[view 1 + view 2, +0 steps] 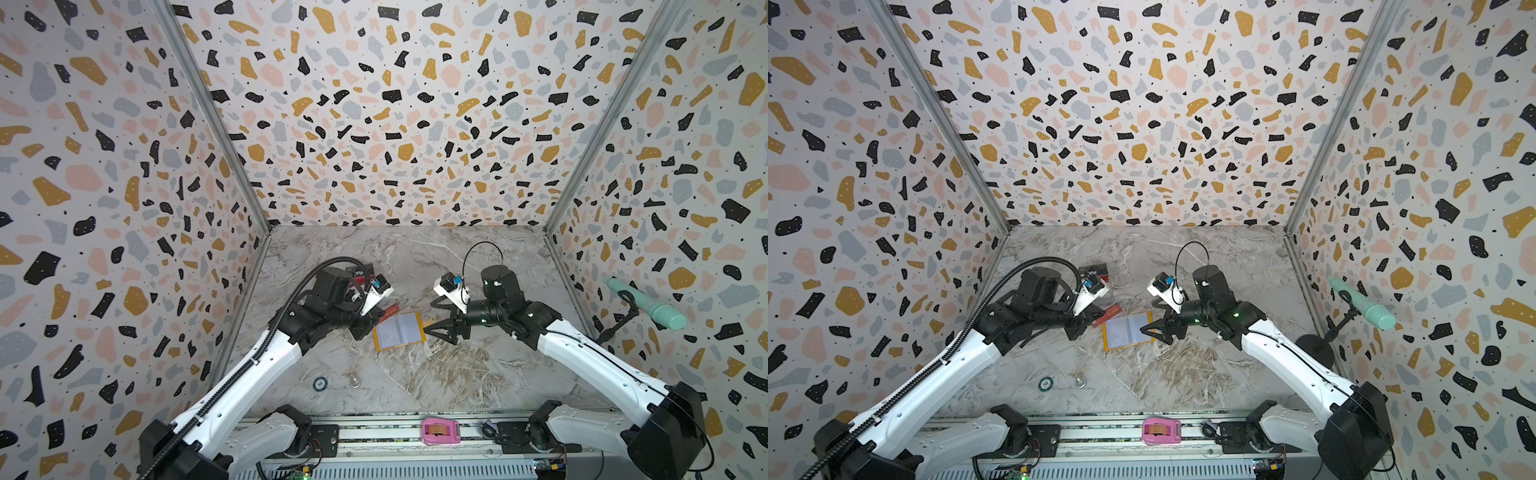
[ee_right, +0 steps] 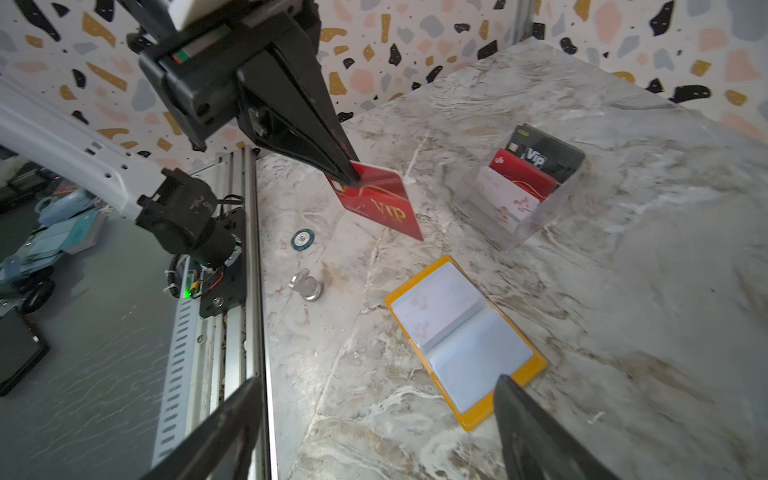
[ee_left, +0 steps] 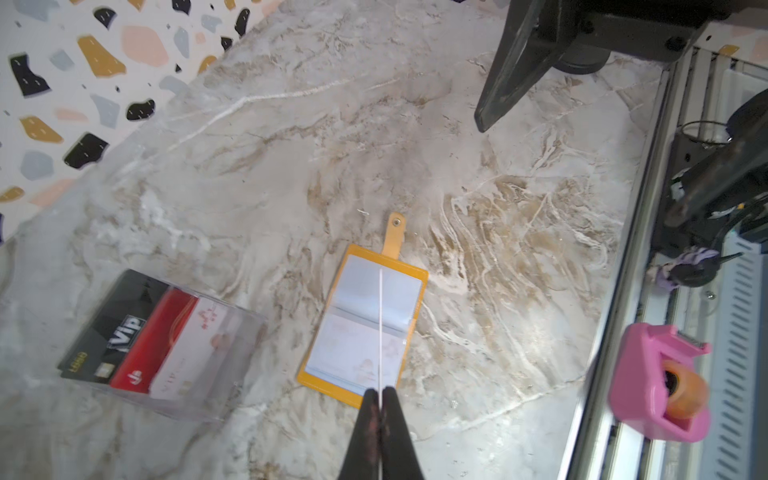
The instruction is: Take the credit cards out of the card holder
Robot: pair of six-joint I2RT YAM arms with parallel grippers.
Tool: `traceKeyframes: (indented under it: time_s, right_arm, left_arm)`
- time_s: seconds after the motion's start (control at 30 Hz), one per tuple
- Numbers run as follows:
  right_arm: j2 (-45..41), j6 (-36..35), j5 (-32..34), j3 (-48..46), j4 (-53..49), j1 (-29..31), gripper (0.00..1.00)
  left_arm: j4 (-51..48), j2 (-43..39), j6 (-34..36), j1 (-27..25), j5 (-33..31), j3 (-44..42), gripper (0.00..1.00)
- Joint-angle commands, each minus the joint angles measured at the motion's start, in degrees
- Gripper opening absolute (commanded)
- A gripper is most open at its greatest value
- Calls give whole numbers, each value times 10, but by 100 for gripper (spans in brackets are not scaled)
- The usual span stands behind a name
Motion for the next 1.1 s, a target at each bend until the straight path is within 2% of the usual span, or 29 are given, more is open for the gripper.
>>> traceKeyframes:
  time_s: [0.0,0.2,0.43,0.57,0.67,0.83,1.0,1.07]
  right_arm:
    - [-24,31,55,-12,34,-4,88]
    - [-45,48,111,-34,57,-6,89]
    - [-58,52,124,-44,64,-7,90]
    - [-64,54,132,-49,66,-7,90]
    - [-70,54,140,-54,68,-8,90]
    - [-89,55,154,-70,76,-8,91]
    - [-93,58,154,-78,81,-8,91]
    - [-92,58,156,-80,82,-8,91]
  left_arm:
    - [11,25,111,39,61,24,0]
    - [-3,82,198,92,52,68,0]
    - [-19,133,337,130,61,101,0]
    - [-54,192,379,152,54,145,0]
    - [-94,245,437,162,35,173,0]
    - [-70,304,457,165,29,194,0]
    - [49,329,428,166,27,165,0]
    - [65,341,423,167,27,168,0]
